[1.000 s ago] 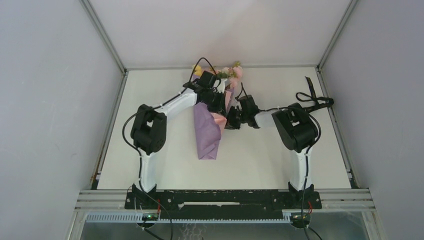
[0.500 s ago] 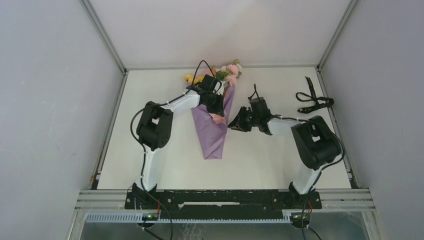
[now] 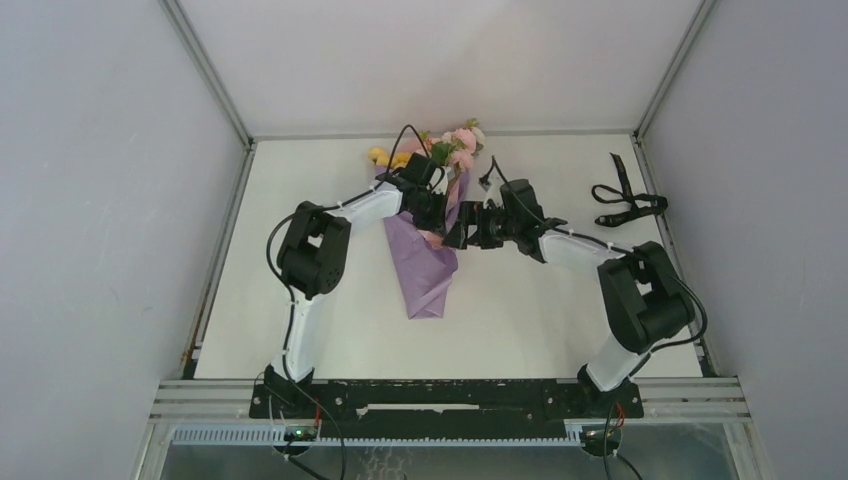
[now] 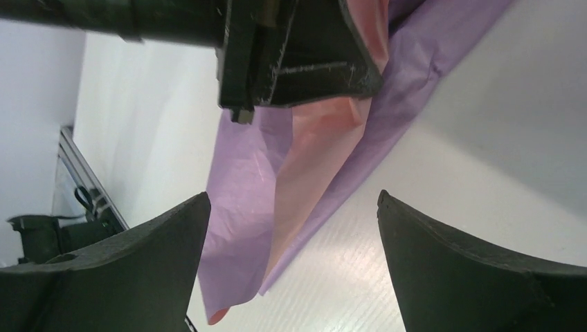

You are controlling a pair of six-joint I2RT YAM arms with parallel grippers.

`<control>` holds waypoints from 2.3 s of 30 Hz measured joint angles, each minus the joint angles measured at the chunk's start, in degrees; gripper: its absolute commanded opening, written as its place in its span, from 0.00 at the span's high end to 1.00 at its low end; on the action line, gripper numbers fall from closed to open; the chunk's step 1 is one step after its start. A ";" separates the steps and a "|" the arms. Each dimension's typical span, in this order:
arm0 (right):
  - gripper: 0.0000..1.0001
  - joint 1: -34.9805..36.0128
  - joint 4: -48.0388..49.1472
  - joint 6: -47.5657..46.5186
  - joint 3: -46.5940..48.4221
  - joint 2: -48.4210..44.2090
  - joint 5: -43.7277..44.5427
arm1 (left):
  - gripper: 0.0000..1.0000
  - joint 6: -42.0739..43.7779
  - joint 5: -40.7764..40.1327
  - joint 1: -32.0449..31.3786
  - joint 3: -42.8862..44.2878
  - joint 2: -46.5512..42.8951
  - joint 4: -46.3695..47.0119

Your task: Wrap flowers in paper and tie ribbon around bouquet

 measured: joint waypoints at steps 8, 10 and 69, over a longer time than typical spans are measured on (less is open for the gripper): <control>0.69 2.71 -7.37 -5.79 2.64 6.16 -2.34 | 0.99 0.13 -0.04 0.00 0.76 0.02 -0.63; 0.82 2.75 -8.22 -5.88 2.69 7.04 -2.64 | 0.96 0.44 -0.13 0.00 1.46 0.00 -0.85; 0.04 -14.49 0.35 0.20 -0.04 -10.56 -8.94 | 0.48 44.15 -14.14 -22.64 -24.37 -16.20 4.42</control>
